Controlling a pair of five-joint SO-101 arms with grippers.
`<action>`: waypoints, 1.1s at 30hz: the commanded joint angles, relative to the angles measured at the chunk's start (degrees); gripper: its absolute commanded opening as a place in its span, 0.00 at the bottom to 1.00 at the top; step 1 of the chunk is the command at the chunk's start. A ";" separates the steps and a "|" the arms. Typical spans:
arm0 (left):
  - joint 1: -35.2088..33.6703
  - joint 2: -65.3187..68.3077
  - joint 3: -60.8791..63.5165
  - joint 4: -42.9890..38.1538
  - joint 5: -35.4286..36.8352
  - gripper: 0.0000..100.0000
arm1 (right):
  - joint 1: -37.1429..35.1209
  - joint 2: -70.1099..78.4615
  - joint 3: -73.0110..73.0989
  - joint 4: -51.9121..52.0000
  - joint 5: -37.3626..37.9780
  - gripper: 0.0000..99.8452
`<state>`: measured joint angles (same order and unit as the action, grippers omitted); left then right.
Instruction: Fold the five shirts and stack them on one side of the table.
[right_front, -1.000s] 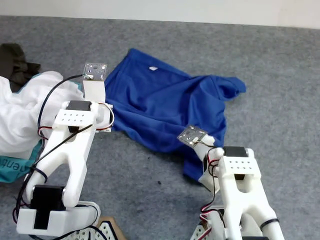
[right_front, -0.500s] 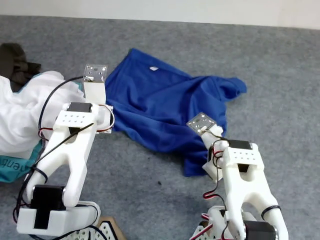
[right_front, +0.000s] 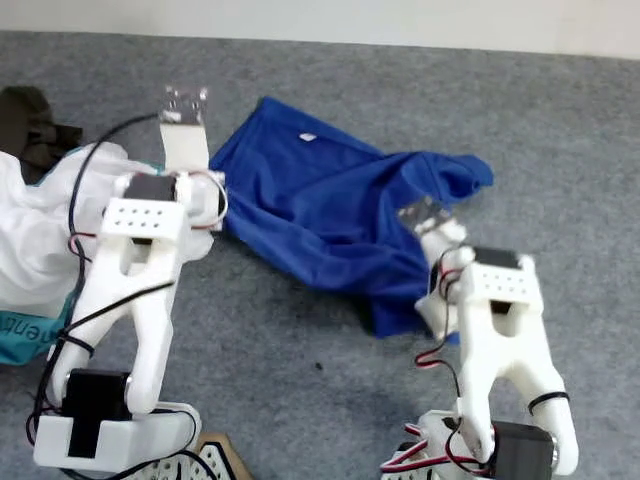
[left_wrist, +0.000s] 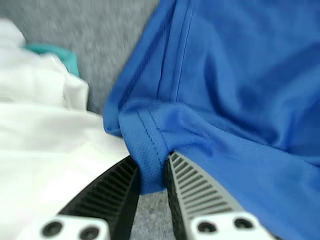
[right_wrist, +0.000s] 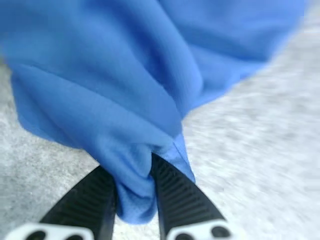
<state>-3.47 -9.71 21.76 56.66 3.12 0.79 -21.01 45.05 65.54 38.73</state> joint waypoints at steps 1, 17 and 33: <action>0.92 -2.86 -9.19 4.92 2.37 0.07 | 0.75 -0.31 -11.91 7.16 -2.99 0.01; 0.92 -2.86 -37.76 25.93 7.03 0.07 | 0.66 -0.22 -61.32 35.38 -12.84 0.01; -2.15 -2.86 -39.96 31.12 6.95 0.07 | 6.20 -0.13 -46.37 34.77 -4.66 0.01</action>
<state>-4.53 -10.15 -15.16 86.73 9.63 5.98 -20.75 1.54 99.65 32.40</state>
